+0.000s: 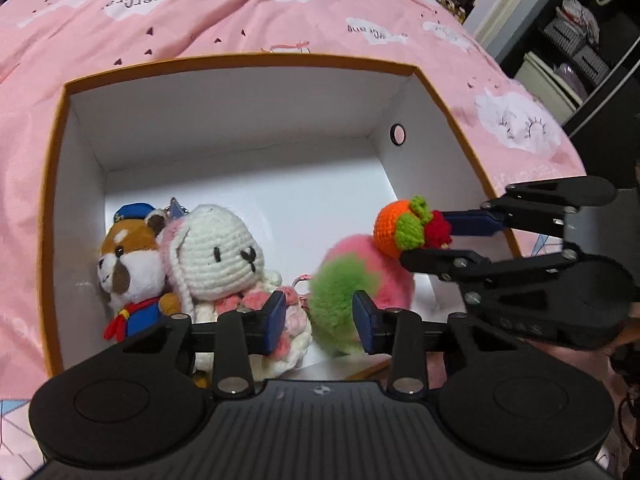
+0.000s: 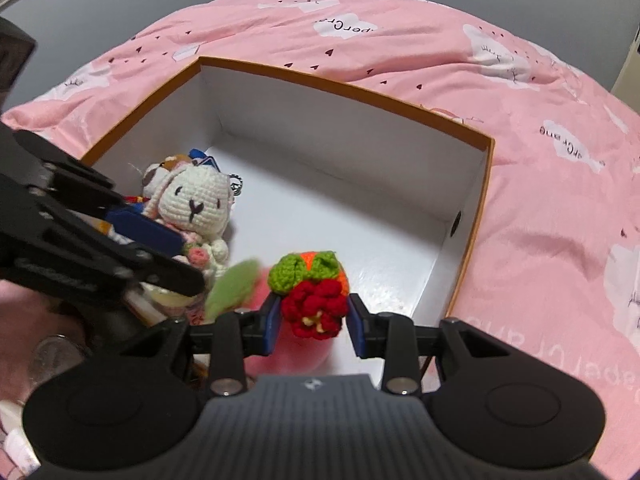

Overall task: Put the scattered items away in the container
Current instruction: 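Carry the pompom with the left tool while the right carries the strawberry into the box, then open the left tool to drop the pompom while the right releases the strawberry in the box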

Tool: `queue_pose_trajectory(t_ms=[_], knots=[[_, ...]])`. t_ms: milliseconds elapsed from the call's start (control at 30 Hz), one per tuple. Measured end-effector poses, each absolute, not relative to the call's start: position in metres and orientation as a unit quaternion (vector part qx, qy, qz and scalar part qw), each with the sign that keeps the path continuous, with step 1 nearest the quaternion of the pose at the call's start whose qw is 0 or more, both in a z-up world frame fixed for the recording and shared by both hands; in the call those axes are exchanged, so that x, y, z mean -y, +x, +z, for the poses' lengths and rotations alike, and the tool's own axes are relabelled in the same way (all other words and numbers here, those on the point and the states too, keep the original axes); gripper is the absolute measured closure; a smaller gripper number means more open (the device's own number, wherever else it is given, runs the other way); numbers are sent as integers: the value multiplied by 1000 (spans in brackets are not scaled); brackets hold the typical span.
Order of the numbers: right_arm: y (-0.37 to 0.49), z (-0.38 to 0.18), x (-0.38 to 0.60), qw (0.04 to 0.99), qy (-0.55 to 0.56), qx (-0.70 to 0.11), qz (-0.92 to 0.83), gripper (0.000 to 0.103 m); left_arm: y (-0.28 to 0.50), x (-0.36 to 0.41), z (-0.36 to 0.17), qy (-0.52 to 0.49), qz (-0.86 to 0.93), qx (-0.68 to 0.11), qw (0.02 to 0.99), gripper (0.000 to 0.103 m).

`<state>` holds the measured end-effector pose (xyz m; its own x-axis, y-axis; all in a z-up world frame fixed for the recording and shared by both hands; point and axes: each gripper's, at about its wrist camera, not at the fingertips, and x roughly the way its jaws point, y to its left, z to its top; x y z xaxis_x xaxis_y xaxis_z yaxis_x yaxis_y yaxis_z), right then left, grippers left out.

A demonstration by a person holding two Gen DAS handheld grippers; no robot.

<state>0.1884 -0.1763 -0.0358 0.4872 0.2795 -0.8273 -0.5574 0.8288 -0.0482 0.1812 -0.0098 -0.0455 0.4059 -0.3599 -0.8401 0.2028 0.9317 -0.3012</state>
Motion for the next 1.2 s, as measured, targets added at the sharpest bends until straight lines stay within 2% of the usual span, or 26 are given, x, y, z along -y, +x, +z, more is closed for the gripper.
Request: queue_pose_trajectory(t_ms=[133,400,633,933,1200], knots=[[197,-40,166,842,-190,-439,249,66,172,0,-36,-85,-157,-503,846,61],[214,-58,141,787,-283,-485,257,66,157,-17,-21,-87,-134,-484,861,61],[229,-65,144,771,-192,-533,292,66,155,-22,-24,-92,-133,-485,860,61],[233,-48,143,801,-164,-498,289,66,156,-23,-27,-88,-126,-484,862,61],[251,-69,128,800,-111,-510,297,66,157,-28,-29,-93,-114,-487,861,61]])
